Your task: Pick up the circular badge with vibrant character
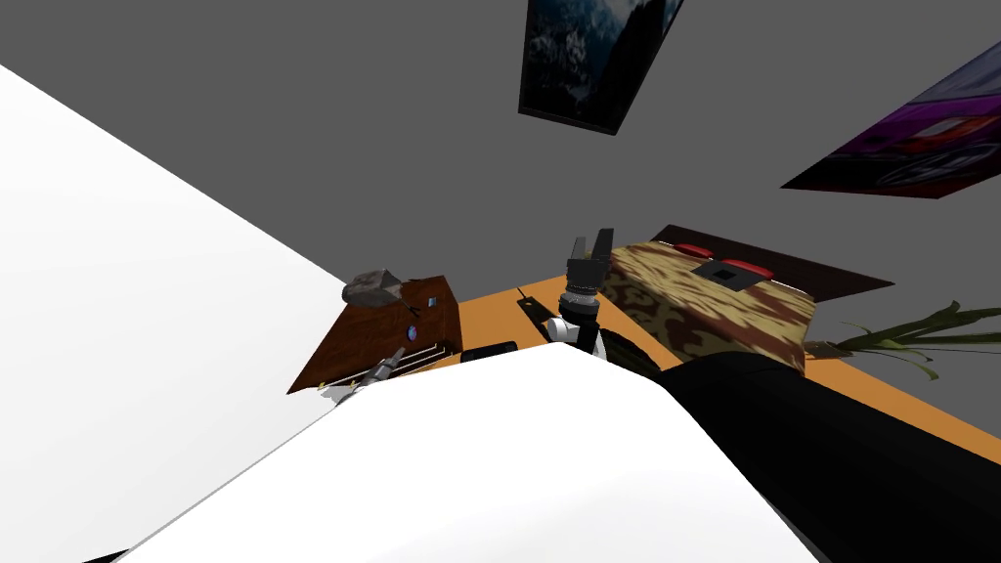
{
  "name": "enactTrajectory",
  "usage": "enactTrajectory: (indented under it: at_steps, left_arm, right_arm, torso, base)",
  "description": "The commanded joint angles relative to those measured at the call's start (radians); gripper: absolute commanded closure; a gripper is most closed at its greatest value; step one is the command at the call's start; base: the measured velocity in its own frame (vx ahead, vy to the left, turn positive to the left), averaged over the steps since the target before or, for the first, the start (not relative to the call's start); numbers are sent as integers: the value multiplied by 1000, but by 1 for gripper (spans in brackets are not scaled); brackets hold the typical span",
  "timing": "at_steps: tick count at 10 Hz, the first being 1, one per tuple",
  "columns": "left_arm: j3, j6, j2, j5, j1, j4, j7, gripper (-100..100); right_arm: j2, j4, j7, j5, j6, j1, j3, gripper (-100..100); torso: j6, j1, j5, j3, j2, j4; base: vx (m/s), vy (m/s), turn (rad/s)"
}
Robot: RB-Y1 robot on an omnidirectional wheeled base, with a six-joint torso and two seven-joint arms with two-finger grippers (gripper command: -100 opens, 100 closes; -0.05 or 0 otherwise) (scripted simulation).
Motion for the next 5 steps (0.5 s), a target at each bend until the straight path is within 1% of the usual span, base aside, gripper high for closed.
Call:
enactTrajectory:
  at_steps: [1, 2, 3, 4, 5]
  left_arm:
    - [-15, 13, 19, -17, -6, 46, -15, -100]
    - [-28, 22, 34, -30, -12, 69, -28, -100]
    - [-41, 31, 47, -43, -18, 107, -39, -100]
    - [-41, 31, 47, -43, -18, 117, -39, -100]
    - [-54, 40, 58, -55, -25, 149, -50, -100]
  right_arm:
    - [0, 0, 0, 0, 0, 0, 0, 0]
    - [0, 0, 0, 0, 0, 0, 0, 0]
    - [0, 0, 0, 0, 0, 0, 0, 0]
    - [0, 0, 0, 0, 0, 0, 0, 0]
    - [0, 0, 0, 0, 0, 0, 0, 0]
  torso:
    - [0, 0, 0, 0, 0, 0]
    - [0, 1, 0, 1, 1, 0]
    - [0, 0, 0, 0, -1, 0]
    - [0, -1, 0, -1, -2, 0]
    - [0, 2, 0, 0, -1, 0]
  base:
    - [93, -63, -21]
    - [138, -88, -32]
    - [165, -113, -31]
    - [127, -47, -2]
    - [108, -19, -23]
